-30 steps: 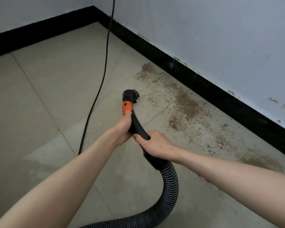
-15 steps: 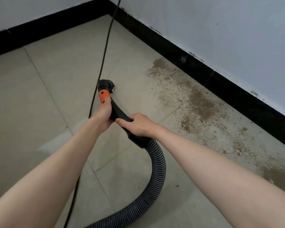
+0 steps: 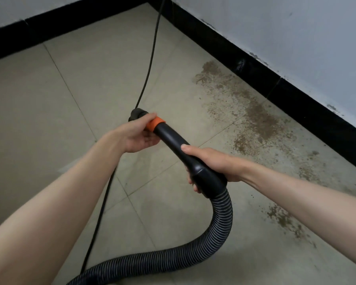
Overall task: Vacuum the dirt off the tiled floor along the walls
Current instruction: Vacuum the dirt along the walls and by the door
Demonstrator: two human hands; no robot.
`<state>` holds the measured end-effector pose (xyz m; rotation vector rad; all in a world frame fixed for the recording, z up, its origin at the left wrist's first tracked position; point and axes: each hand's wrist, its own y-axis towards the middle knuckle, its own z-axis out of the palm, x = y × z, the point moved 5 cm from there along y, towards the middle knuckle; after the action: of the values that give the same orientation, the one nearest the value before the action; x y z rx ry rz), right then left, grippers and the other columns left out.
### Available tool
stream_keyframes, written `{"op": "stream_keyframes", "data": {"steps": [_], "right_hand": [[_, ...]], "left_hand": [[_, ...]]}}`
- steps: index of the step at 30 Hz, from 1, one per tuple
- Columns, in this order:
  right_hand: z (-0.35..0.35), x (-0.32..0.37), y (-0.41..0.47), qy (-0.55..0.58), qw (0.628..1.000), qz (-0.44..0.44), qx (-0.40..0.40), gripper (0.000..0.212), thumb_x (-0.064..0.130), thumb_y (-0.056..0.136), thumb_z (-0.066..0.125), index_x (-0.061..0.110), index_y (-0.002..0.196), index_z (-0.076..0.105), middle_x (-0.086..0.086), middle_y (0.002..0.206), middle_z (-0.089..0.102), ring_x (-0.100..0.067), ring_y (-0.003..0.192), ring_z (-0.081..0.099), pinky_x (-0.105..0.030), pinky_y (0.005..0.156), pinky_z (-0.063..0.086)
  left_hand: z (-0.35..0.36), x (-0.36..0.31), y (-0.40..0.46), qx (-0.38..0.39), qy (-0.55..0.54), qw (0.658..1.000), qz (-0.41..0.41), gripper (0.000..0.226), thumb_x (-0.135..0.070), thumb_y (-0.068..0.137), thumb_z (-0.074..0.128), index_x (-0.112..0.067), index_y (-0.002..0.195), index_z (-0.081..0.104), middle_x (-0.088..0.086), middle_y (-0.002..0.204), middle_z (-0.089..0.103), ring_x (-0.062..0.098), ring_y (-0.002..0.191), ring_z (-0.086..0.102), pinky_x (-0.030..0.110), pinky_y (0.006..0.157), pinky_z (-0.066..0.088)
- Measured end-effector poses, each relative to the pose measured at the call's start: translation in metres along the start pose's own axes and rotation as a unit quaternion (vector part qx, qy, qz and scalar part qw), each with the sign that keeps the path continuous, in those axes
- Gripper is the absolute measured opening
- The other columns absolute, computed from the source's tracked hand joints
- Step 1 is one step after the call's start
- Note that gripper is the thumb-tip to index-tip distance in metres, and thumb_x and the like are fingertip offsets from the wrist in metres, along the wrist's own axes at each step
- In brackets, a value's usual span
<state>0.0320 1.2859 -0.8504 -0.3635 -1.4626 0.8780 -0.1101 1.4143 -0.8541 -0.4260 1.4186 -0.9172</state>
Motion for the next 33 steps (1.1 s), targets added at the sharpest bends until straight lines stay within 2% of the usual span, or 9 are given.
{"op": "stream_keyframes", "data": {"steps": [5,10,13,15,19,22,24,29,33], "right_hand": [[0.008,-0.013,-0.021,0.027,0.999,0.022,0.026,0.058,0.062,0.092,0.046,0.005,0.081,0.053,-0.012,0.067,0.066,-0.026,0.057,0.065,-0.039,0.065,0.054],[0.022,-0.012,-0.03,0.006,1.0,0.018,-0.006,0.062,0.065,0.091,0.047,0.004,0.089,0.051,-0.015,0.064,0.065,-0.027,0.055,0.065,-0.033,0.056,0.055],[0.022,-0.007,-0.028,0.034,0.998,-0.016,-0.053,0.06,0.062,0.096,0.04,0.003,0.092,0.049,-0.013,0.059,0.058,-0.023,0.045,0.059,-0.029,0.047,0.052],[0.021,-0.011,-0.029,0.032,0.998,-0.016,-0.058,0.06,0.063,0.096,0.037,0.004,0.089,0.046,-0.011,0.055,0.055,-0.021,0.041,0.056,-0.026,0.043,0.05],[0.032,-0.024,-0.033,0.015,0.999,0.018,-0.024,0.058,0.064,0.097,0.033,0.007,0.086,0.043,-0.007,0.05,0.052,-0.019,0.039,0.053,-0.025,0.042,0.049],[0.037,-0.024,-0.031,-0.008,1.0,0.022,-0.003,0.058,0.063,0.098,0.032,0.007,0.087,0.043,-0.005,0.05,0.054,-0.017,0.039,0.053,-0.024,0.042,0.049],[0.038,-0.023,-0.03,-0.009,1.0,0.025,0.001,0.058,0.063,0.098,0.033,0.007,0.088,0.043,-0.005,0.05,0.054,-0.017,0.039,0.053,-0.024,0.042,0.049],[0.026,-0.016,-0.025,-0.002,0.995,0.006,-0.095,0.055,0.061,0.098,0.038,0.006,0.09,0.044,-0.008,0.051,0.052,-0.019,0.036,0.05,-0.024,0.041,0.047],[0.002,-0.003,-0.021,-0.023,0.984,-0.03,-0.176,0.052,0.057,0.099,0.038,0.007,0.088,0.045,-0.01,0.053,0.054,-0.019,0.035,0.051,-0.025,0.039,0.047]], "left_hand": [[0.008,0.006,-0.016,0.017,0.028,0.998,-0.053,0.023,-0.026,0.093,0.056,-0.005,0.095,0.05,0.017,0.086,0.062,0.022,0.077,0.063,0.029,0.058,0.058],[0.015,0.02,-0.031,0.052,0.023,0.996,-0.071,0.03,-0.03,0.093,0.057,0.0,0.096,0.052,0.019,0.089,0.062,0.022,0.08,0.064,0.027,0.058,0.058],[0.024,0.026,-0.035,0.059,0.016,0.996,-0.066,0.029,-0.028,0.092,0.058,0.0,0.094,0.054,0.017,0.083,0.065,0.021,0.068,0.068,0.027,0.056,0.058],[0.028,0.034,-0.035,0.043,0.016,0.998,-0.049,0.027,-0.029,0.091,0.059,-0.002,0.091,0.054,0.014,0.08,0.063,0.018,0.061,0.067,0.025,0.056,0.057],[0.028,0.073,-0.031,-0.033,-0.033,0.999,0.015,0.023,-0.032,0.09,0.055,-0.009,0.086,0.054,0.007,0.077,0.057,0.017,0.068,0.058,0.029,0.069,0.051],[0.018,0.091,-0.03,-0.11,-0.072,0.989,0.067,0.026,-0.036,0.088,0.054,-0.012,0.08,0.054,0.005,0.069,0.057,0.018,0.065,0.054,0.03,0.064,0.047],[0.014,0.092,-0.03,-0.123,-0.081,0.986,0.076,0.027,-0.038,0.087,0.055,-0.012,0.08,0.056,0.005,0.069,0.056,0.018,0.064,0.054,0.029,0.062,0.046],[0.025,0.074,-0.021,-0.064,-0.059,0.994,0.071,0.032,-0.042,0.091,0.057,-0.01,0.087,0.055,0.005,0.07,0.058,0.016,0.066,0.056,0.026,0.065,0.049],[0.051,0.05,-0.01,-0.04,-0.079,0.994,0.061,0.032,-0.042,0.094,0.053,-0.01,0.089,0.054,0.004,0.071,0.062,0.014,0.064,0.061,0.021,0.05,0.052]]}}
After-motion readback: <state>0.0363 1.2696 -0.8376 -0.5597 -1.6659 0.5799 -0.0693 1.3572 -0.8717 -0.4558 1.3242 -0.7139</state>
